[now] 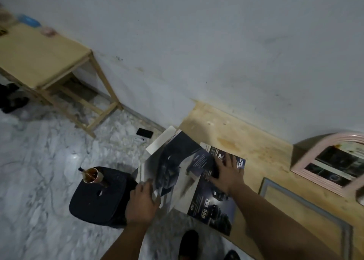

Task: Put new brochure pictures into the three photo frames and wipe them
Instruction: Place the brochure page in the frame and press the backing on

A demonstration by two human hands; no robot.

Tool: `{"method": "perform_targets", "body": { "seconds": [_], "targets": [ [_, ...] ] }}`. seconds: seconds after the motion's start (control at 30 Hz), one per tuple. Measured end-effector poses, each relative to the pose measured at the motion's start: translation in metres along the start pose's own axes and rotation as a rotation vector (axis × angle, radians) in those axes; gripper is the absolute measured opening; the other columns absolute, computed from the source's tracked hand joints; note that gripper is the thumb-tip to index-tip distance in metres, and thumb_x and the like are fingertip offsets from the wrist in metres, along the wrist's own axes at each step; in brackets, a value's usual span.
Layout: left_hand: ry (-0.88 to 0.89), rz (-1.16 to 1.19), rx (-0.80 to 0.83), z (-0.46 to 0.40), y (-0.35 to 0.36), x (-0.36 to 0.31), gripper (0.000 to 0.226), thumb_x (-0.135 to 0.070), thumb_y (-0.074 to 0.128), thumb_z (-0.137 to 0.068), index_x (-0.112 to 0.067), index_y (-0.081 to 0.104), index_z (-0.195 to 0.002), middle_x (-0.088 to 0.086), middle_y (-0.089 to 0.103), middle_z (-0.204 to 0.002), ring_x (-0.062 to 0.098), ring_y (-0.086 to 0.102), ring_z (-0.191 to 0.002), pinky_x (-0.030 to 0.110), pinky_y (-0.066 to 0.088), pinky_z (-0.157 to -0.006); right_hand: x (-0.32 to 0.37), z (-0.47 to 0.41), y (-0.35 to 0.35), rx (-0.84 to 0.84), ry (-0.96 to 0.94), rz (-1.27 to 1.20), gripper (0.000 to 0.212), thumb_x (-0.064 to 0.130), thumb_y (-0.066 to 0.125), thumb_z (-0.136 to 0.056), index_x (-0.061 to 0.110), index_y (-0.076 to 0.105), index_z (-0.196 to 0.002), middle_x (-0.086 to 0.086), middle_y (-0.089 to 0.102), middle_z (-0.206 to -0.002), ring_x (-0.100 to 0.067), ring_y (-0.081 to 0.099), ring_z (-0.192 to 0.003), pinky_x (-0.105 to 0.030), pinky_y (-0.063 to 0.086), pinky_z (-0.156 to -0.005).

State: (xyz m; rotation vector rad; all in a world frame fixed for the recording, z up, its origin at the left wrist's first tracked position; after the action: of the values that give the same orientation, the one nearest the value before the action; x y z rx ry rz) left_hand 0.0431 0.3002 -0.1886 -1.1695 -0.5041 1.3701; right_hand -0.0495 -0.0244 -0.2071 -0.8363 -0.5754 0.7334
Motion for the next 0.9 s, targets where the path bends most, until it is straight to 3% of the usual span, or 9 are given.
{"method": "perform_targets", "body": {
  "seconds": [0.1,0.17,0.23,0.33,0.47,0.6,0.7,0.8,0.9],
  "targets": [
    [0.171,-0.234,0.101,-0.013,0.008,-0.008,0.079,-0.069,0.038,-0.092,-0.038,0.017,-0.161,0.003,0.005,-0.172,0.035,0.004,-0.157,0.051,0.028,-0.119,-0.017,0.005,0.010,0.053,0.023,0.058,0.105,0.084,0.046,-0.084,0.038,-0.007,-0.161,-0.009,-0.018,-0.170,-0.041,-0.010,-0.156,-0.070,0.016,-0.117],
    [0.224,-0.350,0.152,-0.023,0.017,-0.010,0.091,-0.080,0.015,-0.080,-0.042,0.005,-0.162,0.002,-0.014,-0.172,0.037,-0.017,-0.156,0.056,0.011,-0.124,-0.028,0.008,0.011,0.022,0.053,0.021,0.105,0.086,0.045,-0.083,0.038,-0.006,-0.161,-0.008,-0.016,-0.170,-0.041,-0.008,-0.155,-0.071,0.018,-0.116],
    [0.232,-0.403,0.173,-0.029,0.024,-0.015,0.094,-0.084,0.009,-0.077,-0.044,-0.006,-0.161,0.002,-0.024,-0.170,0.038,-0.025,-0.154,0.060,0.000,-0.123,-0.039,0.011,0.010,-0.014,0.093,-0.017,0.106,0.086,0.047,-0.081,0.038,-0.003,-0.161,-0.008,-0.012,-0.171,-0.042,-0.005,-0.155,-0.070,0.019,-0.115],
    [0.199,-0.449,0.157,-0.033,0.027,-0.025,0.088,-0.082,0.025,-0.091,-0.044,-0.017,-0.158,0.004,-0.029,-0.168,0.041,-0.023,-0.154,0.064,-0.003,-0.122,-0.051,0.014,0.005,-0.045,0.127,-0.024,0.107,0.084,0.054,-0.079,0.037,0.005,-0.161,-0.010,-0.002,-0.170,-0.042,0.003,-0.155,-0.069,0.025,-0.114],
    [0.187,-0.416,0.093,-0.039,0.028,-0.037,0.088,-0.078,0.029,-0.094,-0.040,-0.013,-0.160,0.009,-0.019,-0.170,0.044,-0.014,-0.155,0.066,0.003,-0.122,-0.062,0.014,-0.006,-0.139,0.167,-0.085,0.104,0.080,0.066,-0.073,0.032,0.024,-0.155,-0.014,0.020,-0.162,-0.038,0.020,-0.149,-0.066,0.033,-0.113],
    [0.197,-0.426,0.086,-0.041,0.029,-0.040,0.088,-0.077,0.030,-0.094,-0.038,-0.011,-0.161,0.009,-0.017,-0.171,0.042,-0.011,-0.156,0.065,0.005,-0.122,-0.080,0.009,-0.006,-0.085,0.270,-0.028,0.125,0.090,0.054,-0.072,0.023,-0.003,-0.161,-0.014,0.002,-0.170,-0.038,0.004,-0.156,-0.068,0.017,-0.117],
    [0.196,-0.409,0.088,-0.041,0.029,-0.039,0.086,-0.076,0.031,-0.094,-0.038,-0.008,-0.162,0.009,-0.019,-0.171,0.040,-0.009,-0.157,0.063,0.005,-0.123,-0.081,0.010,0.001,-0.052,0.278,0.023,0.123,0.088,0.049,-0.078,0.021,-0.011,-0.162,-0.011,0.002,-0.171,-0.034,0.006,-0.157,-0.072,0.010,-0.117],
    [0.224,-0.404,0.066,-0.042,0.029,-0.042,0.083,-0.074,0.035,-0.095,-0.038,0.001,-0.163,0.010,-0.014,-0.171,0.039,-0.004,-0.157,0.062,0.008,-0.124,-0.075,0.022,0.001,-0.162,0.267,0.013,0.113,0.079,0.053,-0.083,0.021,-0.002,-0.163,-0.007,0.022,-0.168,-0.029,0.016,-0.155,-0.073,0.011,-0.117],
    [0.262,-0.418,0.077,-0.043,0.026,-0.051,0.082,-0.069,0.043,-0.096,-0.037,0.009,-0.163,0.010,-0.006,-0.172,0.038,0.002,-0.157,0.061,0.011,-0.124,-0.070,0.036,-0.010,-0.312,0.231,-0.049,0.102,0.070,0.065,-0.082,0.028,0.014,-0.159,-0.006,0.048,-0.149,-0.031,0.037,-0.143,-0.069,0.014,-0.116]
  ]
}}
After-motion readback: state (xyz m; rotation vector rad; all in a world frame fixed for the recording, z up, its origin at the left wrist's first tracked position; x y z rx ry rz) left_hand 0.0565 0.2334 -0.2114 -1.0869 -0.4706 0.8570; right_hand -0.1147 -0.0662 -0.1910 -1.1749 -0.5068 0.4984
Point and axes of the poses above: each hand's wrist, its own z-axis away from the middle knuckle, its own y-axis out of the palm, x = y × z, the point moved 5 cm from there along -z, towards the middle knuckle
